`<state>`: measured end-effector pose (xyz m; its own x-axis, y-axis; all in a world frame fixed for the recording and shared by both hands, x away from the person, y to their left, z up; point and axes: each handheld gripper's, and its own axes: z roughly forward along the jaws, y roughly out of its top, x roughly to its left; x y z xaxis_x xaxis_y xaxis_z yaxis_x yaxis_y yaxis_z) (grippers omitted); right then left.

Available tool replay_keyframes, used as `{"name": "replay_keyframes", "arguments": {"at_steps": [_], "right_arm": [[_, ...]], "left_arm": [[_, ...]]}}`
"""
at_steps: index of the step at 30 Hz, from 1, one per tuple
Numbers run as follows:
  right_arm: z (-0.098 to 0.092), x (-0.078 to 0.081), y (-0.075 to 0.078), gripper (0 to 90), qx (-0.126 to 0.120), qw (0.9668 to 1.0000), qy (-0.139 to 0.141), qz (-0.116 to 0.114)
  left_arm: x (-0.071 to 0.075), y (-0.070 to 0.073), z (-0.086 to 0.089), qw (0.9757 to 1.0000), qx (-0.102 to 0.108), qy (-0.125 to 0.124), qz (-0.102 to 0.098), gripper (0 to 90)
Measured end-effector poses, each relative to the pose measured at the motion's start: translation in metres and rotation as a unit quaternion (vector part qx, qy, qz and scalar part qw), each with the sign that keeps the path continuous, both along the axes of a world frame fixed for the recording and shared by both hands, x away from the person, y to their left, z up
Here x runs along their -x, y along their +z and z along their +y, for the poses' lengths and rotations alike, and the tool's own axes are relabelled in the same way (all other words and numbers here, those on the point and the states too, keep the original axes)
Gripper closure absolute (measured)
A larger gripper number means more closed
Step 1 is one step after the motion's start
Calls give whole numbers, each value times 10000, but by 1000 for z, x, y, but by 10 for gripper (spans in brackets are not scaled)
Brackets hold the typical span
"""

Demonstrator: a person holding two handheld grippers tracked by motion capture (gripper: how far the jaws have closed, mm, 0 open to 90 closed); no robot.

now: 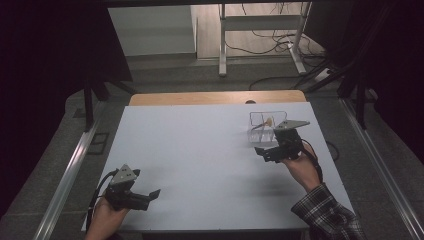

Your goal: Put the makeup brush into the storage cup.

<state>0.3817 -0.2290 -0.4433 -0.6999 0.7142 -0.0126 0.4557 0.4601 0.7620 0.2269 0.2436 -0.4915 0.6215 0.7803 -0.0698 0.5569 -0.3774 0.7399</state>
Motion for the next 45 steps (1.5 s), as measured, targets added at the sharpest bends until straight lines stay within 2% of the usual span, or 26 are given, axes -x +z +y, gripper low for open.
{"name": "replay_keyframes", "arguments": {"at_steps": [23, 45], "right_arm": [[-4, 28, 0, 12, -57, 9999, 76, -45], [-6, 51, -6, 2, -46, 9997, 202, 116]], "left_arm": [[0, 0, -1, 10000, -71, 3, -34, 0], [0, 0, 0, 9997, -194, 98, -62, 0]]}}
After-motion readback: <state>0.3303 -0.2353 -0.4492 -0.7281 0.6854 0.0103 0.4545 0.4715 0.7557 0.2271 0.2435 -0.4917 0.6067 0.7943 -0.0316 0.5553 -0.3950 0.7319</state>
